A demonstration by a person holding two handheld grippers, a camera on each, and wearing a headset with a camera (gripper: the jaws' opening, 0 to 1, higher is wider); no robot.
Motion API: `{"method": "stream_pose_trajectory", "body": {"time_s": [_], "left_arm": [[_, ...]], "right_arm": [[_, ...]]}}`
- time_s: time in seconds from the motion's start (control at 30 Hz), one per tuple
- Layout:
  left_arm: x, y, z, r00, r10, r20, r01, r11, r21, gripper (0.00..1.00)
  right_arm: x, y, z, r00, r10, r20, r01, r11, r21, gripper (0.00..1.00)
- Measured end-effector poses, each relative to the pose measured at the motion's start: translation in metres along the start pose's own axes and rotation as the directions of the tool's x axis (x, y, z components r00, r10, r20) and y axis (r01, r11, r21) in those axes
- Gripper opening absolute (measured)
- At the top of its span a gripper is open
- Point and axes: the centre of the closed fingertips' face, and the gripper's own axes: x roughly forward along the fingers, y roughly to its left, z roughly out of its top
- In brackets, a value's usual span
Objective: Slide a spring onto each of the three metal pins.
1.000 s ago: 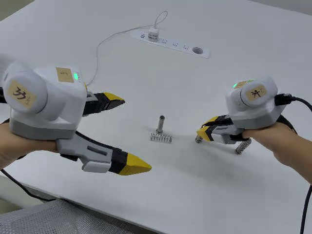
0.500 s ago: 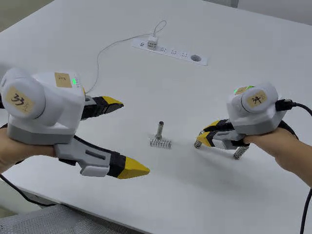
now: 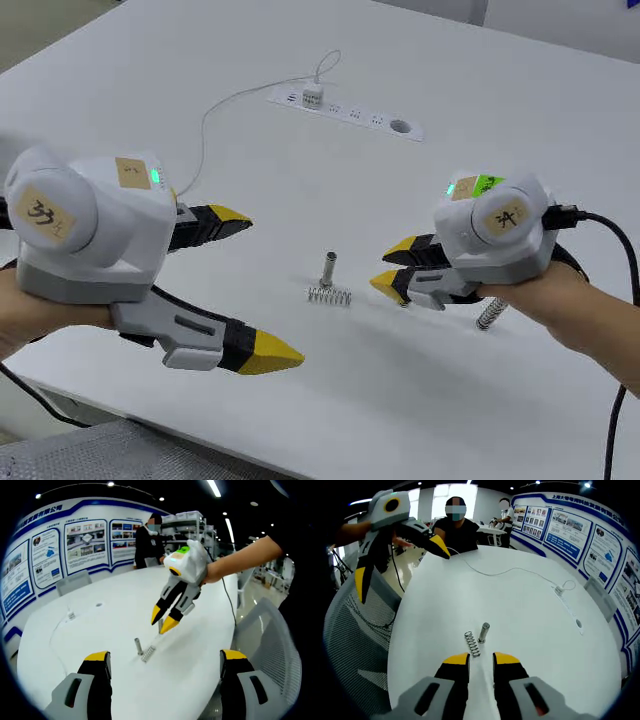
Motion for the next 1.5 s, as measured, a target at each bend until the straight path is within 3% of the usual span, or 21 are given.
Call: {"method": "stream_pose_trajectory", "body": {"time_s": [0.2, 0.53, 0.8, 1.07, 1.17, 1.3, 1.5], "left_arm": [[-0.012, 0.007, -0.007, 0.9998, 0.020, -0.006, -0.020, 1.000, -0.012, 0.92], [-0.029, 0.020, -0.020, 0.9982, 0.060, -0.007, -0.060, 0.997, -0.046, 0.92], [-0.033, 0.028, -0.029, 0.9966, 0.082, -0.014, -0.083, 0.994, -0.078, 0.91], [-0.029, 0.025, -0.030, 0.9970, 0.076, -0.018, -0.077, 0.993, -0.086, 0.91], [-0.028, 0.026, -0.029, 0.9969, 0.077, -0.015, -0.078, 0.993, -0.089, 0.91], [-0.027, 0.025, -0.028, 0.9974, 0.069, -0.018, -0.070, 0.994, -0.085, 0.91], [-0.026, 0.023, -0.023, 0.9981, 0.061, -0.008, -0.062, 0.995, -0.082, 0.90]], "right_arm": [[0.021, 0.014, -0.003, 0.9984, 0.045, -0.034, -0.046, 0.999, -0.027, 0.19], [0.051, 0.016, -0.011, 0.9925, 0.076, -0.096, -0.082, 0.995, -0.063, 0.16], [0.059, 0.012, -0.024, 0.9844, 0.102, -0.143, -0.111, 0.992, -0.059, 0.16], [0.060, 0.016, -0.028, 0.9762, 0.147, -0.159, -0.158, 0.986, -0.061, 0.15], [0.060, 0.018, -0.030, 0.9722, 0.167, -0.164, -0.169, 0.986, 0.002, 0.13], [0.061, 0.016, -0.031, 0.9713, 0.183, -0.151, -0.160, 0.975, 0.155, 0.13], [0.063, 0.015, -0.030, 0.9719, 0.180, -0.152, -0.157, 0.976, 0.152, 0.11]]}}
